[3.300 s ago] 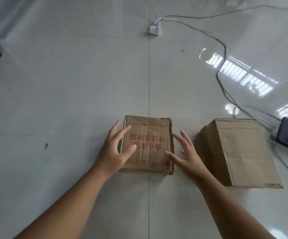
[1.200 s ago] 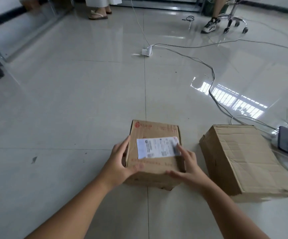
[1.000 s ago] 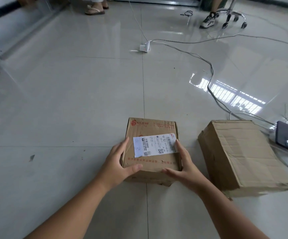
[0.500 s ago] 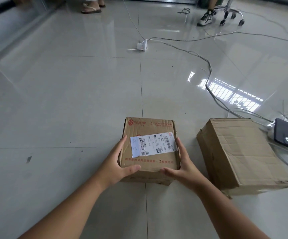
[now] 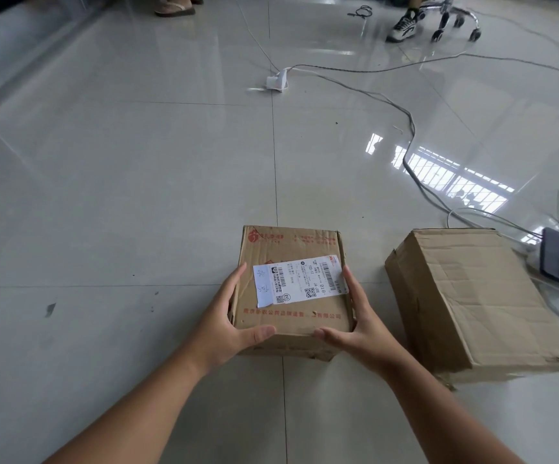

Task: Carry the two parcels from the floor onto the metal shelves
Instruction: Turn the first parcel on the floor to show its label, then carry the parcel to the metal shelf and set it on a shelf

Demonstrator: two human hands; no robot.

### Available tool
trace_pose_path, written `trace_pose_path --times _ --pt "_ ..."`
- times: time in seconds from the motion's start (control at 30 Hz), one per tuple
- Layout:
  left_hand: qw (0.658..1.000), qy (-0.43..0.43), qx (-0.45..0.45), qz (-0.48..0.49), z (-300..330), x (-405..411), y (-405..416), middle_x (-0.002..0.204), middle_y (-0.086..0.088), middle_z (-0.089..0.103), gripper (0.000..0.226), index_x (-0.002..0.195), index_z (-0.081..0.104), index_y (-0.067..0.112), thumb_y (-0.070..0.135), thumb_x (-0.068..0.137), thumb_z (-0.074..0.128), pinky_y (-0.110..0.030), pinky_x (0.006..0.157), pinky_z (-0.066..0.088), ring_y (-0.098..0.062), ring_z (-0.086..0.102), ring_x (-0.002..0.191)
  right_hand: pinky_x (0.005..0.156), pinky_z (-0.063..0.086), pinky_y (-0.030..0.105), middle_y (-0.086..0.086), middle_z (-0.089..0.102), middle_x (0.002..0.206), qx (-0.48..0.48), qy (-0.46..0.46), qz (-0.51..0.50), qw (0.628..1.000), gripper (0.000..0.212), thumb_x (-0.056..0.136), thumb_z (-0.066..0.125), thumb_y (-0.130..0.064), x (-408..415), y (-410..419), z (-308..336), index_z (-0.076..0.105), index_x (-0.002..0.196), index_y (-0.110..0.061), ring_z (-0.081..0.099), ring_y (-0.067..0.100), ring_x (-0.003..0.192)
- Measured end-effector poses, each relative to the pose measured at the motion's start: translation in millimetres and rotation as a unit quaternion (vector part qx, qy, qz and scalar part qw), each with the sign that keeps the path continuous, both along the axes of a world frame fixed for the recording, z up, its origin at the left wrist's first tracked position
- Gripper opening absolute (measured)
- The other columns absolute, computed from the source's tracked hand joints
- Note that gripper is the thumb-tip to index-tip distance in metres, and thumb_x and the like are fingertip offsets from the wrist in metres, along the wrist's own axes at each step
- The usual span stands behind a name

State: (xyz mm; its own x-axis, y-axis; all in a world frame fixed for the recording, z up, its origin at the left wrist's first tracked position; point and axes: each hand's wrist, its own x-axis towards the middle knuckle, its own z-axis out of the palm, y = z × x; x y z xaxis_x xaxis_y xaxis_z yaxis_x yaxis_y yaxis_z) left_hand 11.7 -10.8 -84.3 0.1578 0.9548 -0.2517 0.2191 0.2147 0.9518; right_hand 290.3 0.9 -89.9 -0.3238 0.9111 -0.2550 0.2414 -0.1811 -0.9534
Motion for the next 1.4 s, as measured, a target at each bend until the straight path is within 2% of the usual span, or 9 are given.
trace_pose_path --times 0.13,0.27,0.47,0.7,0.77,0.93,1.0,1.13,1.4 --pt "1.0 -0.003 0.002 0.007 2.3 3.4 -0.7 0.142 0.038 0.043 0.118 0.163 0.019 0.035 0.008 0.076 0.093 -0.002 0.098 0.046 0.032 0.051 0.12 0.093 0.059 0.022 -0.022 0.031 0.156 0.013 0.005 -0.005 1.0 0.134 0.063 0.092 -0.04 -0.2 -0.2 3.5 0.005 0.165 -0.047 0.059 -0.011 0.129" --pt "1.0 -0.007 0.013 0.012 25.6 3.4 -5.5 0.162 0.021 0.041 0.124 0.162 0.018 0.044 0.017 0.069 0.097 -0.031 0.122 0.041 0.007 0.044 0.147 0.095 0.054 0.01 -0.028 0.028 0.158 0.05 -0.008 -0.008 0.999 0.133 0.069 0.097 -0.034 2.4 -0.2 29.5 0.007 0.166 -0.041 0.044 -0.023 0.136" --pt "0.998 0.029 0.04 0.046 124.9 3.9 -20.2 0.172 0.017 0.027 0.129 0.164 0.012 0.041 0.022 0.069 0.098 -0.042 0.129 0.031 0.001 0.027 0.158 0.12 0.033 0.012 -0.028 0.023 0.164 0.086 -0.048 0.004 0.995 0.131 0.07 0.092 -0.025 -2.0 2.1 126.3 0.006 0.168 -0.027 0.029 -0.018 0.15" --pt "0.997 0.044 0.037 0.051 290.4 0.5 -36.6 0.173 0.023 0.021 0.132 0.161 0.005 0.056 0.037 0.069 0.097 -0.047 0.128 0.033 0.0 0.021 0.16 0.126 0.038 0.041 -0.023 0.025 0.168 0.1 -0.066 0.026 0.992 0.134 0.069 0.092 -0.043 -2.0 -7.0 293.9 0.003 0.168 -0.033 0.029 -0.001 0.157" --pt "0.997 0.046 0.044 0.053 340.7 2.3 -40.7 0.172 0.026 0.021 0.131 0.161 0.004 0.056 0.034 0.07 0.097 -0.043 0.129 0.032 0.005 0.019 0.159 0.125 0.039 0.038 -0.032 0.026 0.166 0.106 -0.06 0.037 0.992 0.136 0.069 0.092 -0.048 -1.4 -8.6 346.2 0.001 0.168 -0.033 0.028 -0.003 0.157" --pt "0.995 0.04 0.068 0.066 456.9 4.8 -47.3 0.157 0.047 0.018 0.127 0.157 0.003 0.058 0.03 0.071 0.094 0.001 0.111 0.03 0.034 0.015 0.142 0.113 0.038 0.007 -0.059 0.027 0.147 0.136 -0.077 0.048 0.987 0.129 0.075 0.092 -0.026 2.5 -7.7 466.8 0.001 0.166 -0.029 0.029 -0.025 0.145" --pt "0.994 0.038 0.077 0.062 511.4 0.8 -47.8 0.157 0.05 0.019 0.125 0.155 0.003 0.063 0.041 0.069 0.092 -0.004 0.113 0.034 0.03 0.017 0.145 0.117 0.039 0.013 -0.05 0.028 0.155 0.152 -0.083 0.049 0.984 0.128 0.077 0.091 -0.032 -1.9 -7.8 524.2 0.0 0.167 -0.031 0.029 -0.016 0.15" --pt "0.993 0.035 0.097 0.048 621.7 -12.0 -48.2 0.172 0.024 0.021 0.128 0.158 0.003 0.062 0.066 0.063 0.089 -0.05 0.118 0.047 -0.008 0.025 0.161 0.121 0.044 0.034 -0.04 0.027 0.16 0.2 -0.077 0.04 0.976 0.124 0.073 0.082 -0.065 -13.7 -13.6 633.0 0.0 0.164 -0.048 0.029 -0.004 0.155" --pt "0.986 0.034 0.151 0.058 783.3 -1.5 -68.1 0.166 0.016 0.039 0.12 0.145 0.013 0.077 0.031 0.07 0.095 -0.035 0.105 0.059 -0.009 0.046 0.15 0.116 0.047 0.059 -0.026 0.027 0.167 0.291 -0.052 0.053 0.954 0.123 0.081 0.086 -0.044 -2.0 -23.1 781.9 0.0 0.167 -0.028 0.031 0.011 0.158"
